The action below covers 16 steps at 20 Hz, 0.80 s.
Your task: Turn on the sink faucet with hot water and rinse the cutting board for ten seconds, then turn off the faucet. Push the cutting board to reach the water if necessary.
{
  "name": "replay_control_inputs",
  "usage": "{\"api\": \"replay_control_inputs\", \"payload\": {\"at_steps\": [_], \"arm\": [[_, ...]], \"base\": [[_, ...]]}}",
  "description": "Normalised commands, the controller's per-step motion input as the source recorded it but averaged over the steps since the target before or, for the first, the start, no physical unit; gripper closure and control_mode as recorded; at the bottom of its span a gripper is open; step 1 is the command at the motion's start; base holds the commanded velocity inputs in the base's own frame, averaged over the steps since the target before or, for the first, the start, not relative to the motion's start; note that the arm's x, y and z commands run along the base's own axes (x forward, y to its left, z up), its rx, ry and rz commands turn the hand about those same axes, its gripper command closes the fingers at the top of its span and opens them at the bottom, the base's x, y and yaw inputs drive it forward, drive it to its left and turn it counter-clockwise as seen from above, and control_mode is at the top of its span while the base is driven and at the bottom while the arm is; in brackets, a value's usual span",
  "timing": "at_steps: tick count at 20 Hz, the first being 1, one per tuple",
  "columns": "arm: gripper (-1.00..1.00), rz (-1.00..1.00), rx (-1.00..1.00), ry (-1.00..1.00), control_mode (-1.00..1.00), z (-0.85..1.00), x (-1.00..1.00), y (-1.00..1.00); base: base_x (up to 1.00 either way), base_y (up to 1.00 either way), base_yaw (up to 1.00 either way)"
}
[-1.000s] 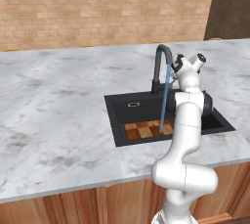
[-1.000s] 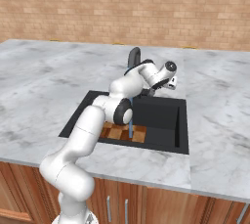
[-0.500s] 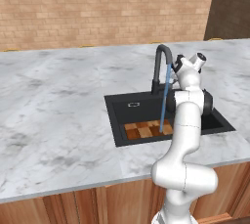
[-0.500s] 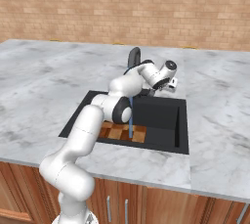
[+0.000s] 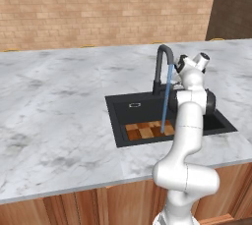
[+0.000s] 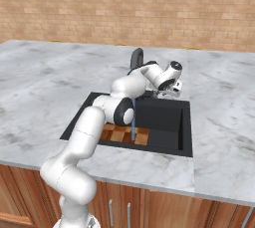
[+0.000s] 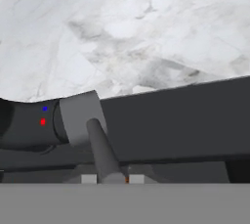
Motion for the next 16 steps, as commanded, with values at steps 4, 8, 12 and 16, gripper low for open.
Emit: {"api": "replay_control_inputs", "payload": {"at_steps": [4,8,12,16], "arm": [[1.00,0.00,0.00,0.00,-1.00,-0.16,-0.59,-0.34],[1.00,0.00,0.00,0.00,-1.00,-0.04,-0.41,-0.24],[1.00,0.00,0.00,0.00,-1.00,0.00,-0.26,-0.09],[1.00,0.00,0.00,0.00,-1.00,0.00,-0.08,0.00]], "base": [[0.00,0.00,0.00],[0.00,0.00,0.00],[0.00,0.00,0.00],[0.00,0.00,0.00]]}}
